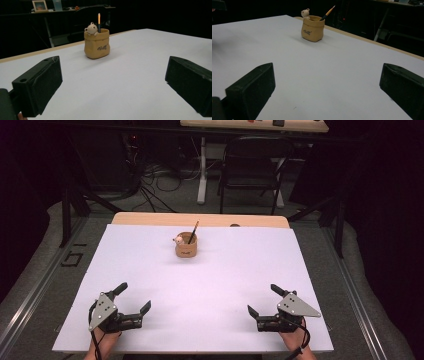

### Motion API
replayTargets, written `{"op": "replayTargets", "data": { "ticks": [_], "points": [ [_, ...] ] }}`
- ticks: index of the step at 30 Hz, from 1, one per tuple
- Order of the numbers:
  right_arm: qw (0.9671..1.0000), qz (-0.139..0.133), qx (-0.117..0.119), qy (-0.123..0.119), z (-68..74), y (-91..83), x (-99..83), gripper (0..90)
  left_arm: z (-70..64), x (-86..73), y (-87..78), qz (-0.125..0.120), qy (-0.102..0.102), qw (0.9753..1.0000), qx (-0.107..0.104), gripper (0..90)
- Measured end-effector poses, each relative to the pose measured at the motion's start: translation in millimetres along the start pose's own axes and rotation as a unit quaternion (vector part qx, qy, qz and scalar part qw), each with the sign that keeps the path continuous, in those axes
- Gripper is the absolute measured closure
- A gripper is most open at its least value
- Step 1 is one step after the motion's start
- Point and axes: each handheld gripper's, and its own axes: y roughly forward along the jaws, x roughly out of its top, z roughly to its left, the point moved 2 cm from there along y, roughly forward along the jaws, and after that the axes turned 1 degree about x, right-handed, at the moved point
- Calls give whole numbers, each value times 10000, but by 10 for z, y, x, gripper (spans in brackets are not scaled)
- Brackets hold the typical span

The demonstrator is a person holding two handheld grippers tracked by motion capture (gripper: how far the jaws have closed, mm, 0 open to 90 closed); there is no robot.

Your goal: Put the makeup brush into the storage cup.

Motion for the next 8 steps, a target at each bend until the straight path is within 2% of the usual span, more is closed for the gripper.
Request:
{"op": "replayTargets", "data": {
  "ticks": [8],
  "points": [
    [10000,-14,12,-24,1,-12,-6,0,-7,13,25,29,42,10000,-32,11]
  ]
}}
